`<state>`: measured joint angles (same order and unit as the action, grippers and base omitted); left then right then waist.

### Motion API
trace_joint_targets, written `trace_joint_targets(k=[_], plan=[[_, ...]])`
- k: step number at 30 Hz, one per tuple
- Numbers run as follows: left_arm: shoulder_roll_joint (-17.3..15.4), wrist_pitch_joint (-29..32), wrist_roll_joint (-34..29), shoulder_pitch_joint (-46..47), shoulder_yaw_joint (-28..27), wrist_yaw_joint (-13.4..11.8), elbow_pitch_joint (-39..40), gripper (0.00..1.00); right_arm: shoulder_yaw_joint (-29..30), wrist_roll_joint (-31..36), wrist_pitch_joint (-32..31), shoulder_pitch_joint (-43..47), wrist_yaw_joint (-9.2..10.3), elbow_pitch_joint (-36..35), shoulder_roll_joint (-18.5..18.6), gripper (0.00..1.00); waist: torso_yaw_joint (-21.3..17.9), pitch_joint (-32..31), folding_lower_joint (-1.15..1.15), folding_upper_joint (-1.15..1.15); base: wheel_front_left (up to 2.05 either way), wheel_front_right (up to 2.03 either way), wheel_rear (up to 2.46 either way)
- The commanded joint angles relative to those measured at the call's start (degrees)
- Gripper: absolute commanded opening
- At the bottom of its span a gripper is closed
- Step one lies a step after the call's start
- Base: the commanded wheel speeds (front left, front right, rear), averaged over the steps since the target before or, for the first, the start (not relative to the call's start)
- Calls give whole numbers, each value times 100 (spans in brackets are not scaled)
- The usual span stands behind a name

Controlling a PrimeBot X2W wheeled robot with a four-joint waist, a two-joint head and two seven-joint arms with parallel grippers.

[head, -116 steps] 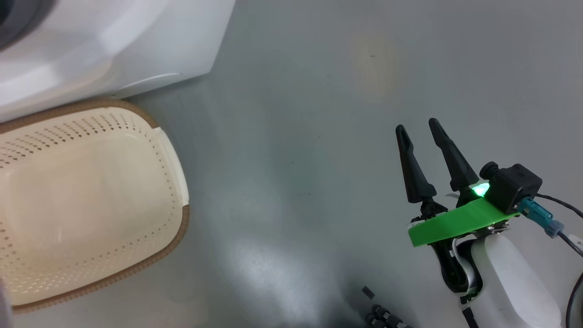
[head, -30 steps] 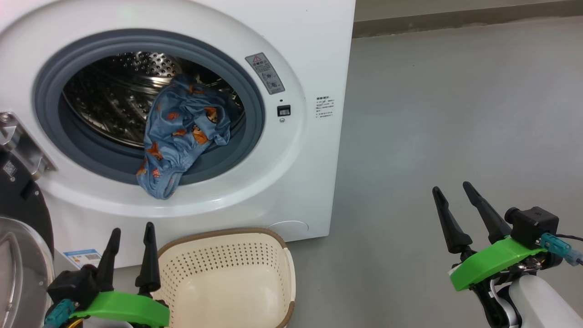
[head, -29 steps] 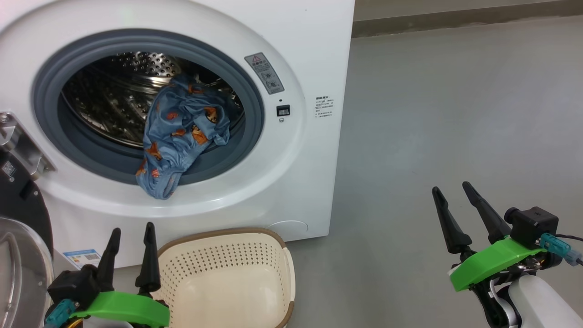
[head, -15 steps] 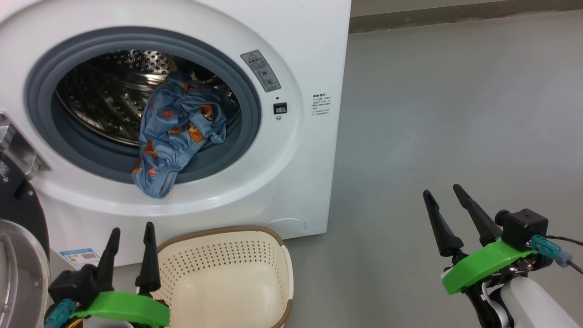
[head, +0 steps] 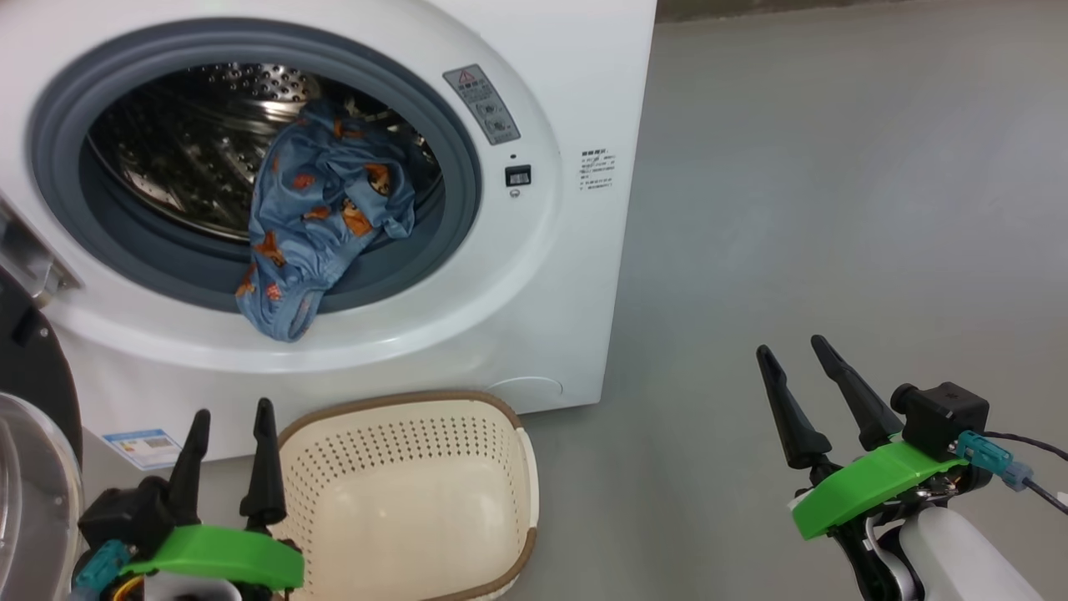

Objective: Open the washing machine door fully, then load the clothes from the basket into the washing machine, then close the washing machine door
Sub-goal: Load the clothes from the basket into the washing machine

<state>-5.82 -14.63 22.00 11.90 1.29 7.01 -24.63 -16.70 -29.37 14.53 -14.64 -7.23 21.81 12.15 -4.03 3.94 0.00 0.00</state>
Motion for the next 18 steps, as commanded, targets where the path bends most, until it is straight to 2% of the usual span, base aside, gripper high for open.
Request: trace_joint_targets(k=[1, 9, 18], plan=[[-118, -37, -49, 326, -181, 16, 66, 100, -84, -17, 47, -37, -25, -146, 5, 100, 12, 128, 0, 0, 0, 0, 0], [-210, -10, -8, 1022, -6, 33, -644, 100, -123, 60, 47, -158, -25, -188, -89, 100, -20, 541, 0, 0, 0, 0, 0], [-513, 218, 91, 2496, -76, -1, -2425, 100, -171, 215, 47, -451, -25, -332, -227, 100, -253, 1253, 0, 0, 0, 0, 0]])
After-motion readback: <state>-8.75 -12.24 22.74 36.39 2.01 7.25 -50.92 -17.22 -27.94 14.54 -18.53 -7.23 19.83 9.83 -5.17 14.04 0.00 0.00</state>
